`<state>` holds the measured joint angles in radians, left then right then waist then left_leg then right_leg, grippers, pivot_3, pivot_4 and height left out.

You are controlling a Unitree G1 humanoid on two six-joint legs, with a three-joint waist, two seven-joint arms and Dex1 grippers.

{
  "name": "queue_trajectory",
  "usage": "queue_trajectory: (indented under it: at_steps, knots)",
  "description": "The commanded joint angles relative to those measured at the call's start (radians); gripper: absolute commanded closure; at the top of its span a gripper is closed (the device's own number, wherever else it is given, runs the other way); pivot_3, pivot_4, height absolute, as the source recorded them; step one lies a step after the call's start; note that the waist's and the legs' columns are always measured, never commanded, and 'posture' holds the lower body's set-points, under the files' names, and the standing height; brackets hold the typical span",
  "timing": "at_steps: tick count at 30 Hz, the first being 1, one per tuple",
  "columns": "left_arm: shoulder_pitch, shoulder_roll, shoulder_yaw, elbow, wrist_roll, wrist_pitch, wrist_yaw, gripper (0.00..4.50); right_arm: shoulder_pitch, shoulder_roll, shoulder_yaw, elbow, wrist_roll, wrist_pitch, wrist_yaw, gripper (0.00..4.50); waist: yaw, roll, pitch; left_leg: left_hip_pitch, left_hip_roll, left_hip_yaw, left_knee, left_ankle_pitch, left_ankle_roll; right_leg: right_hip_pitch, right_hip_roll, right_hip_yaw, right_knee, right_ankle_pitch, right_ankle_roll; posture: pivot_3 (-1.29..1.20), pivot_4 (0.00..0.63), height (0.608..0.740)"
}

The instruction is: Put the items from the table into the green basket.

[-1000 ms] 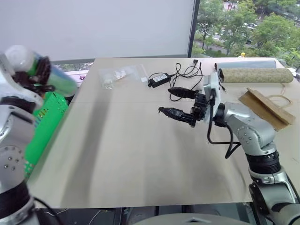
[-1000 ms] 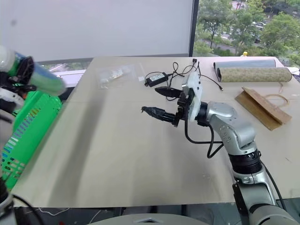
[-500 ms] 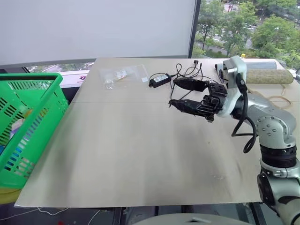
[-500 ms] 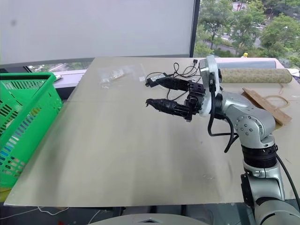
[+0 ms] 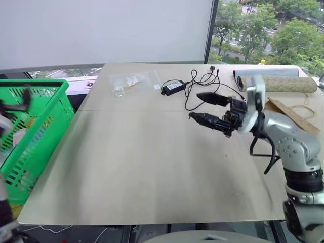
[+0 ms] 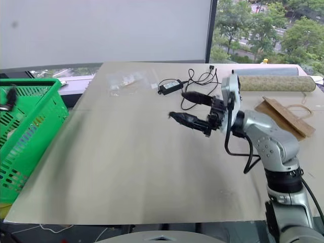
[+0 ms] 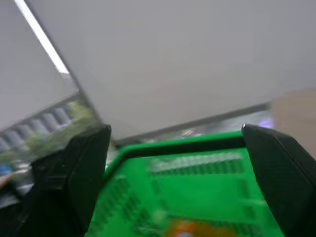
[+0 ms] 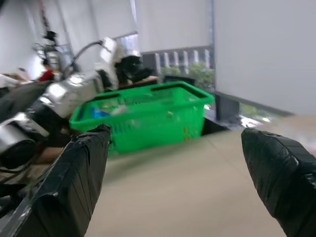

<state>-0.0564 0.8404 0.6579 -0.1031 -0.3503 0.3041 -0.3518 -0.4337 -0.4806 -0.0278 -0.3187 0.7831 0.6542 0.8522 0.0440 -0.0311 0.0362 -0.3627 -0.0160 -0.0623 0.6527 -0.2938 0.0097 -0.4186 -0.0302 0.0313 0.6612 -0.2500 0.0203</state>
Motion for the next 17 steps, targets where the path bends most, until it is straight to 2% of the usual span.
queue_trajectory:
  at_steps: [1,4,7,8,10,17]
  knots:
    - [0.111,-0.092,-0.109,-0.26,-0.127,0.102,-0.081,0.05,0.118,-0.074,0.0,0.033,-0.18,-0.158,0.012,0.0,0.001,0.001,-0.002,0.0,-0.001,0.0,0.0,-0.001,0.001,0.0,-0.001,0.0,0.0,0.0,0.0,0.1,0.0,0.74]
    - [0.19,-0.189,-0.198,-0.392,-0.175,0.157,-0.073,0.05,0.204,-0.108,0.004,0.074,-0.279,-0.278,0.033,0.0,-0.006,0.002,-0.003,0.001,-0.001,0.001,0.001,-0.001,0.003,0.001,-0.001,0.001,0.001,0.0,0.0,0.09,0.004,0.74]
    - [0.32,-0.271,-0.375,-0.479,-0.128,0.177,-0.07,0.05,0.29,-0.129,-0.019,0.132,-0.38,-0.396,0.008,0.0,-0.012,0.009,-0.006,0.005,0.001,0.002,0.001,-0.002,0.003,0.003,0.003,0.002,0.003,0.0,0.0,0.05,0.006,0.74]
    - [0.349,-0.301,-0.419,-0.483,-0.112,0.172,-0.061,0.05,0.321,-0.144,-0.02,0.151,-0.416,-0.442,0.012,0.0,-0.01,0.014,-0.009,0.007,0.002,0.003,0.001,-0.002,0.003,0.005,0.004,0.003,0.002,0.0,0.0,0.05,0.005,0.74]
    - [0.39,-0.327,-0.481,-0.472,-0.069,0.142,-0.068,0.05,0.365,-0.163,-0.019,0.174,-0.456,-0.492,0.017,0.0,-0.007,0.015,-0.009,0.012,0.001,0.006,0.0,-0.002,0.004,0.009,0.004,0.006,0.002,0.0,0.0,0.03,0.008,0.74]
    - [0.421,-0.331,-0.525,-0.431,0.021,0.091,-0.084,0.05,0.41,-0.137,-0.035,0.209,-0.465,-0.536,-0.006,0.0,-0.014,0.019,-0.006,0.024,0.004,0.009,0.001,-0.002,0.004,0.026,0.02,0.01,0.001,-0.002,0.0,0.02,0.001,0.74]
